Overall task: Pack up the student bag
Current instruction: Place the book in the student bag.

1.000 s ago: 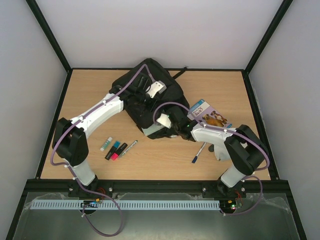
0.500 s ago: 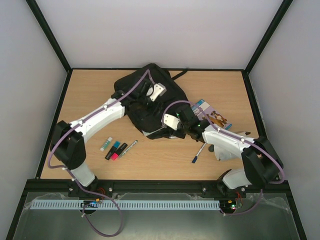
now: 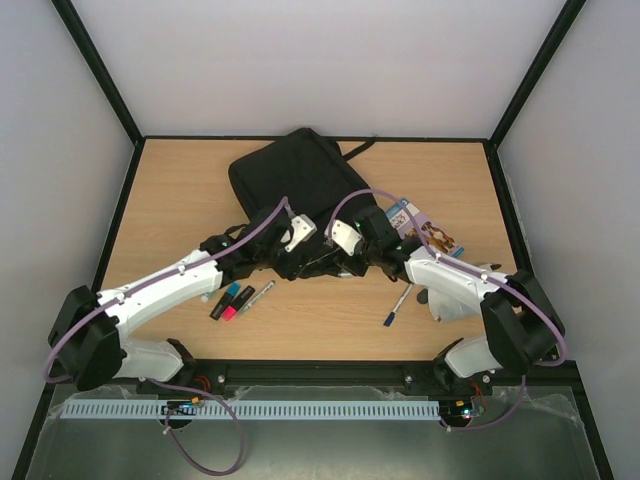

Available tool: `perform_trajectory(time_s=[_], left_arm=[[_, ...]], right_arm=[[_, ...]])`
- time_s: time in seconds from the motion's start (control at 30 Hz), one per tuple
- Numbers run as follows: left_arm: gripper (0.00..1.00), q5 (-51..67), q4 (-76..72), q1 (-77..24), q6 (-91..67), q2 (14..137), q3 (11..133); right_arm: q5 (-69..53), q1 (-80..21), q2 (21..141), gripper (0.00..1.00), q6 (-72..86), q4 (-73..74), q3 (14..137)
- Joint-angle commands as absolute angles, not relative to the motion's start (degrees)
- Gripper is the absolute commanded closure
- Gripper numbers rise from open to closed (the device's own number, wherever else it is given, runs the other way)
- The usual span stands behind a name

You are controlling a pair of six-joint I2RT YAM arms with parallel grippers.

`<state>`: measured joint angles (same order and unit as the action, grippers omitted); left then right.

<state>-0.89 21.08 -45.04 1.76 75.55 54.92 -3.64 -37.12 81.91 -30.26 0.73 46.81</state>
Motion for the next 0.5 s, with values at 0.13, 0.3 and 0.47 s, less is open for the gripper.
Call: perform_trajectory(time_s=[0.13, 0.3, 0.47], left_arm=[[0.22, -3.08, 9.52, -47.36, 6.74, 78.64, 50.22], [0.24, -3.98, 4.24, -47.32, 9.96, 83.22, 50.56], [0.37, -6.52, -2.88, -47.08, 10.45, 86.49, 49.83]], right_arm=[[-7.66, -36.74, 83.37, 0.42, -24.38, -0.74, 50.39], [-8.26, -36.74, 83.15, 0.42, -22.85, -0.91, 50.54], [-8.35, -36.74, 83.58, 0.42, -21.44, -1.4, 50.25]])
